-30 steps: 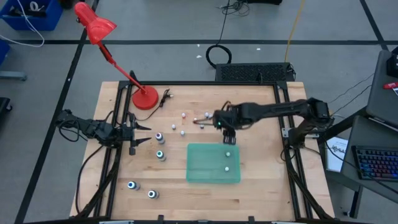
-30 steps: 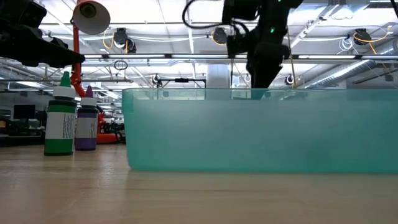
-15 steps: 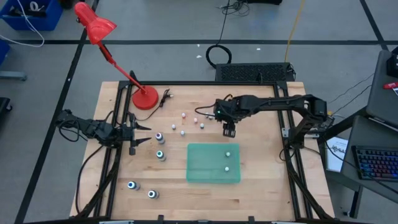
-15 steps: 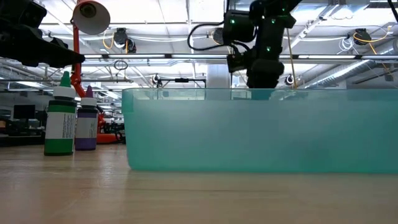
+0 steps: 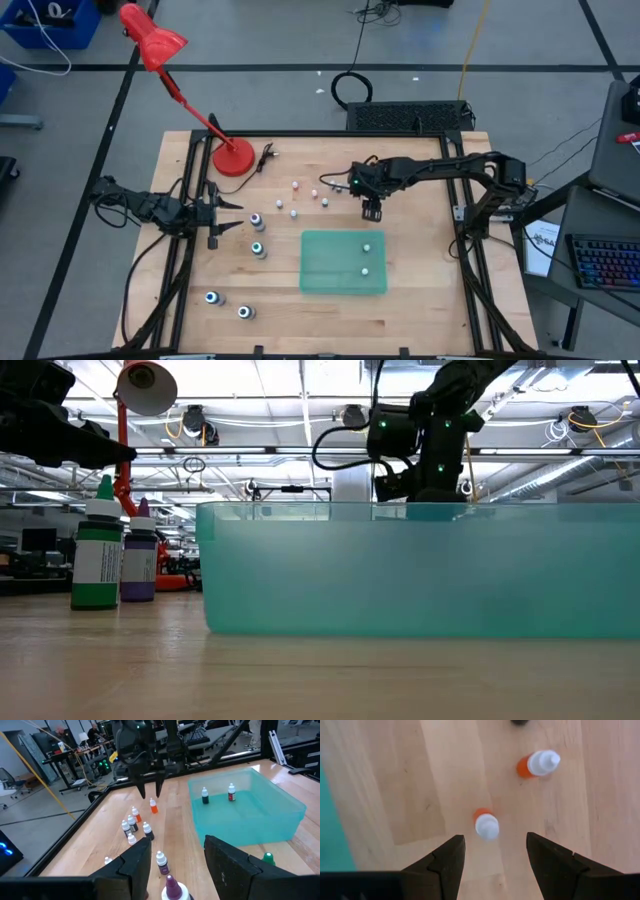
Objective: Pick & Place food coloring
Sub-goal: Put the small orange food coloring bottle into the green bin
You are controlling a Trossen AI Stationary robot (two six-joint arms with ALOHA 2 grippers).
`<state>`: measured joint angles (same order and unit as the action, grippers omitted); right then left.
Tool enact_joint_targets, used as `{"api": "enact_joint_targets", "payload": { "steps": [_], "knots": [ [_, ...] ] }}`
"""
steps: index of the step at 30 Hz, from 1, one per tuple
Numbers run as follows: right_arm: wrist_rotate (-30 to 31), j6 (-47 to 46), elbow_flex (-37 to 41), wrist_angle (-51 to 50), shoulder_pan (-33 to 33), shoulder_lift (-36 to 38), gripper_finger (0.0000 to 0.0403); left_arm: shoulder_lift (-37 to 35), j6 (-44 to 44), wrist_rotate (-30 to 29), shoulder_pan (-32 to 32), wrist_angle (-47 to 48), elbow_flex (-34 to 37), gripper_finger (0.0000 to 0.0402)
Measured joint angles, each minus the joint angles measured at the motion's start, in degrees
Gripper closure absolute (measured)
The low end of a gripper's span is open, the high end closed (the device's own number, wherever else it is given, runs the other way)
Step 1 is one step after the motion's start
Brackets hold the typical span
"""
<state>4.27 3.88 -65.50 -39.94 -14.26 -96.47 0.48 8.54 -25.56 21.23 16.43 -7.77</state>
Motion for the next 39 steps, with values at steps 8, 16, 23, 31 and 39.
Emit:
{"api": "enact_joint_targets", "payload": {
  "steps": [8,16,23,31,39],
  "knots": [
    [-1.5,-0.1,2.7,4.7,-0.5,0.0,0.0206,0.0,0.0,0.0,0.0,0.0,0.0,0.0215],
    [-1.6,-0.2,2.8,6.0,-0.8,0.0,0.0206,0.0,0.0,0.0,0.0,0.0,0.0,0.0215],
    [-1.7,-0.4,3.9,7.3,-1.2,0.0,0.0206,0.0,0.0,0.0,0.0,0.0,0.0,0.0215],
    [-3.1,-1.5,6.2,11.2,-1.1,0.0,0.0206,0.0,0.0,0.0,0.0,0.0,0.0,0.0215],
    [-3.1,-1.5,6.2,10.9,-1.2,0.0,0.0206,0.0,0.0,0.0,0.0,0.0,0.0,0.0215]
  ]
}}
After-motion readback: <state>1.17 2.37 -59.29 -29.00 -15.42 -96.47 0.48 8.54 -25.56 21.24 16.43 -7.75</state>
